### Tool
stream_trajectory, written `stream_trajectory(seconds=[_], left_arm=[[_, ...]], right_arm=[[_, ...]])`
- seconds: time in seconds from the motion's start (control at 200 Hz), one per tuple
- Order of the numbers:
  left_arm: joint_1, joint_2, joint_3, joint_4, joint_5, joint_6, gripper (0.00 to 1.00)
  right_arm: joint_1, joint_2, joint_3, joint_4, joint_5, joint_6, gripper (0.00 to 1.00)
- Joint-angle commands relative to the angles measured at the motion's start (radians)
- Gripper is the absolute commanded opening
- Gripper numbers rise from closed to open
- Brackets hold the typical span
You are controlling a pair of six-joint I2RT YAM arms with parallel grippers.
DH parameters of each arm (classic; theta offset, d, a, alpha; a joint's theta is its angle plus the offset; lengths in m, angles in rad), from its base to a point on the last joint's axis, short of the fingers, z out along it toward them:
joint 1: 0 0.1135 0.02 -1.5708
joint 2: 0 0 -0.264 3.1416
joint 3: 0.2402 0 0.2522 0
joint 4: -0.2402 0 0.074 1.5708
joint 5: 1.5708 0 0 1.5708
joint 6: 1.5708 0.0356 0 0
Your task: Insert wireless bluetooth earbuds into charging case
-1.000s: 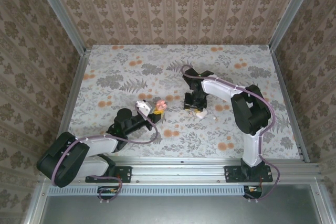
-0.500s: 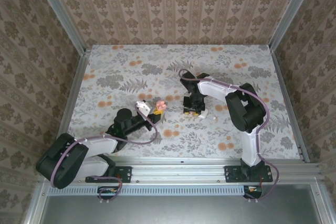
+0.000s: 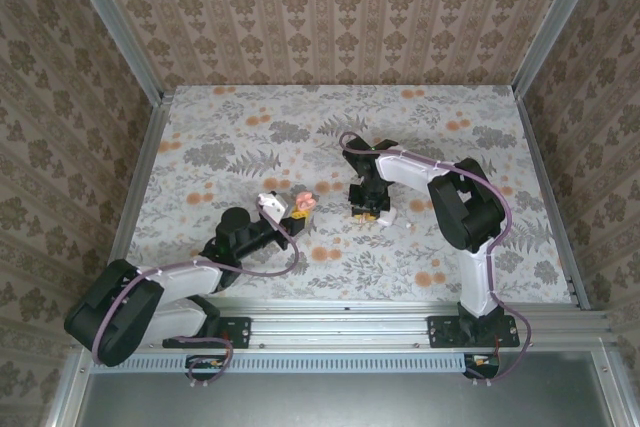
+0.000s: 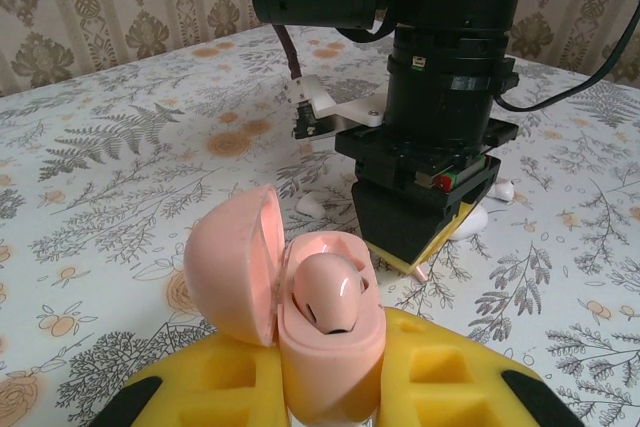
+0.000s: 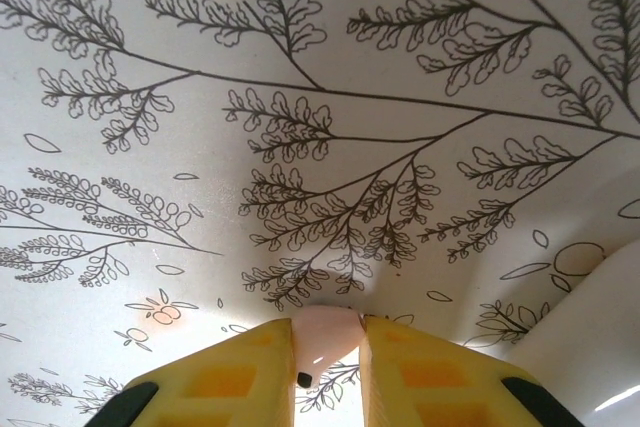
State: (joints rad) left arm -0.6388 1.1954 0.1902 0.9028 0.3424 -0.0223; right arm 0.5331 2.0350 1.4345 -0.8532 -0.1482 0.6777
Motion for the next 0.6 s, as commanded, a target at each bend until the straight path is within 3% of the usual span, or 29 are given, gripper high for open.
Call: stream_trajectory(seconds=[0.0,0.595], left_arm=[[0.009,-0.011,-0.002,-0.016,-0.01,0.002,0.11],[0.015,-0.106,0.028,-0.155,-0.05,-0.02,0.08]], right_arm=[[0.002,-0.049,-0.029,0.063,0.047,-0.007,0.21],[0.059,-0.249,-0.238,0.351,0.044,0.027,0.2]])
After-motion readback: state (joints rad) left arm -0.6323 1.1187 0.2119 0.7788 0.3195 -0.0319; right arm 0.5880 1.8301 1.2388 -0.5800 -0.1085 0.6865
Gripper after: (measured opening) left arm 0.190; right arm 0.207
